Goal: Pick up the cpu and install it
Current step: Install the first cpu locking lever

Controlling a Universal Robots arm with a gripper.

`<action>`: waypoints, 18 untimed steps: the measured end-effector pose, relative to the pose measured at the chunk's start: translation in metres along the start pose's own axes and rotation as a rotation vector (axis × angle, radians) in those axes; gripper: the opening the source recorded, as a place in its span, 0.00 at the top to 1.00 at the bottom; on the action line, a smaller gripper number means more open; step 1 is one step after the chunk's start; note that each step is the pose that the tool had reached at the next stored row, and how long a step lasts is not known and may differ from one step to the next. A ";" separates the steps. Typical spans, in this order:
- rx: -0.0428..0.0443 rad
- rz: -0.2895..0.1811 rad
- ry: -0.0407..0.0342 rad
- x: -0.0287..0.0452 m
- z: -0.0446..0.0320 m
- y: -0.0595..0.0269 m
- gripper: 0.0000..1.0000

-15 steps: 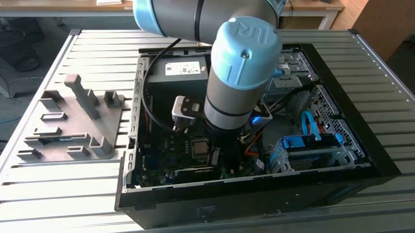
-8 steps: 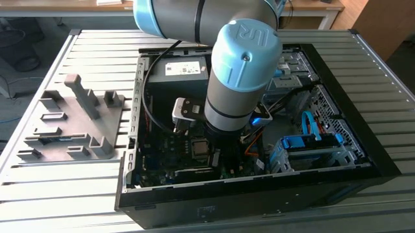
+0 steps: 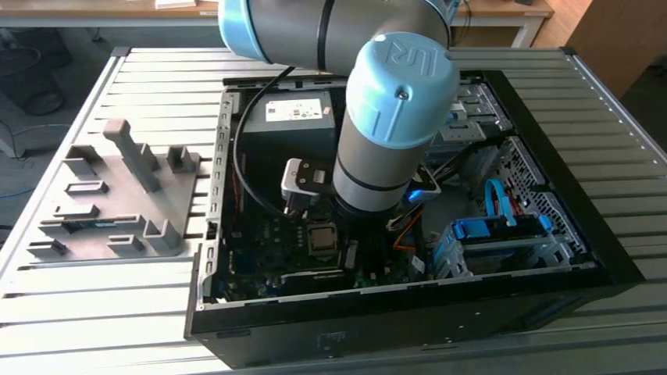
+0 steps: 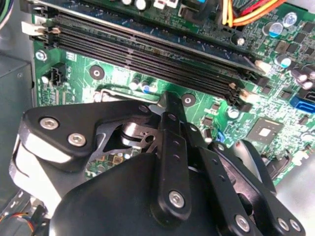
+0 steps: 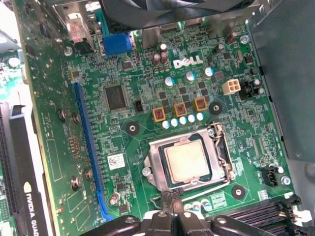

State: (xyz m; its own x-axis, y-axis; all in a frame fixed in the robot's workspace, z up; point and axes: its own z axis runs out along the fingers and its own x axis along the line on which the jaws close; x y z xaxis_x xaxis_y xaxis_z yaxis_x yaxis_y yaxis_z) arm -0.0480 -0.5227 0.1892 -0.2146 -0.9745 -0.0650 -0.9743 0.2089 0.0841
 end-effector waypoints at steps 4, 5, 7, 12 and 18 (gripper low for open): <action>0.0000 0.000 -0.0004 -0.0005 0.0009 -0.0011 0.90; -0.0001 0.000 -0.0007 -0.0008 0.0011 -0.0023 0.90; 0.0000 0.000 -0.0005 -0.0011 0.0011 -0.0037 0.90; 0.0003 0.000 0.0013 -0.0078 0.0015 -0.0033 0.90; 0.0011 0.000 0.0021 -0.0094 0.0019 -0.0019 0.90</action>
State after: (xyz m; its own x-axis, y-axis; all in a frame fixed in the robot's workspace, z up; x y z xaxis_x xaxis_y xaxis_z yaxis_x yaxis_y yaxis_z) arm -0.0443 -0.5138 0.1878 -0.2145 -0.9747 -0.0630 -0.9744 0.2090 0.0830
